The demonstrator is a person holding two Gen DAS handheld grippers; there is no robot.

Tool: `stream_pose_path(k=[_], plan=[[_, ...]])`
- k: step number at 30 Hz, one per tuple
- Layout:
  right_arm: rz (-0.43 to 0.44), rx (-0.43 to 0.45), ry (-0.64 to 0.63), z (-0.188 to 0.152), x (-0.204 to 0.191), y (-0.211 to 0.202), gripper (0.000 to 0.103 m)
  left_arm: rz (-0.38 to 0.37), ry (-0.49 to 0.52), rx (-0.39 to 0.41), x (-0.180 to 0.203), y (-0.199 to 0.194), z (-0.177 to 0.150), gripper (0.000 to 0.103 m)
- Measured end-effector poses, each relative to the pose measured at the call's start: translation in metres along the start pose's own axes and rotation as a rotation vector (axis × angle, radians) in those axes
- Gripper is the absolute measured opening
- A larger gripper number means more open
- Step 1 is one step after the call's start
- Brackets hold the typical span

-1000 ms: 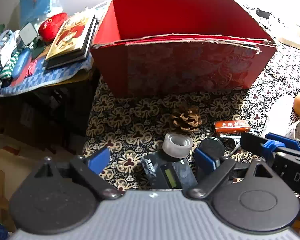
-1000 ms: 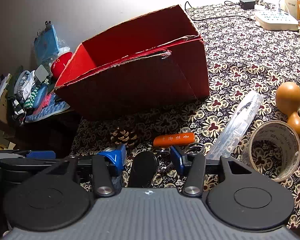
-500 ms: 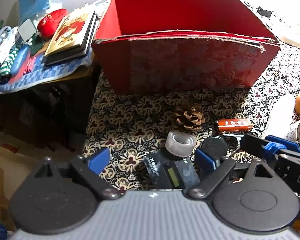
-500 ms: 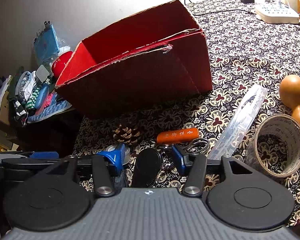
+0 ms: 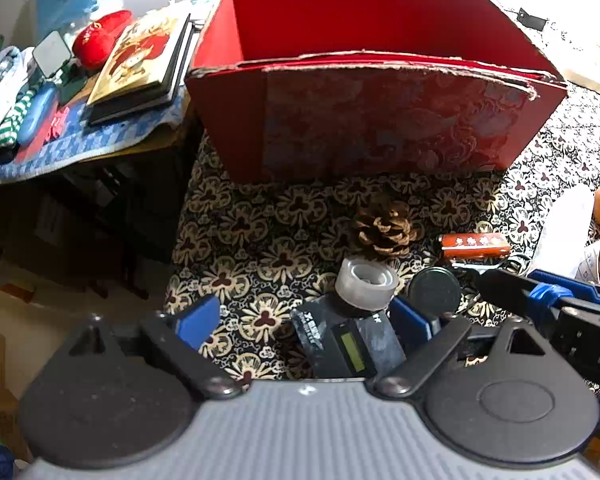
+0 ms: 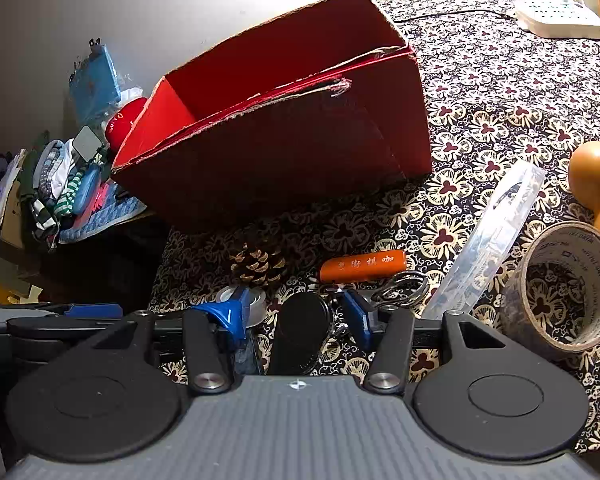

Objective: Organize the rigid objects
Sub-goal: 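Move the right gripper toward the brown pine cone on the table, then close the right gripper around the brown pine cone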

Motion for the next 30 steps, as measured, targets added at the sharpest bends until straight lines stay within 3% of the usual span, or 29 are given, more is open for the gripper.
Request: stream_pose_path(k=[16,22,26,30], plan=[[0.026,-0.032,0.060,-0.001,0.008,0.008,0.036,-0.040,-0.033,-0.030,-0.035,0.013,-0.009,0.091],[0.085,-0.050,0.086,0.008,0.007,0.019,0.037,-0.118,-0.065,-0.032,-0.042,0.017,-0.007,0.091],[0.148,-0.067,0.167,0.021,0.006,0.035,0.037,-0.186,-0.052,0.027,-0.026,0.014,0.010,0.091],[0.153,-0.061,0.157,0.035,0.001,0.049,0.037,-0.236,-0.007,0.050,-0.007,0.020,0.020,0.091]])
Point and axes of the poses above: each gripper's, at about its wrist camera, not at the fingertips, and y roughly the way its jaws point, x to its right, z to its top, the point moved 7 cm from there along y, roughly the way its jaws point, and after that the axes turned 7 degrees about z, right-handed, at the moved point
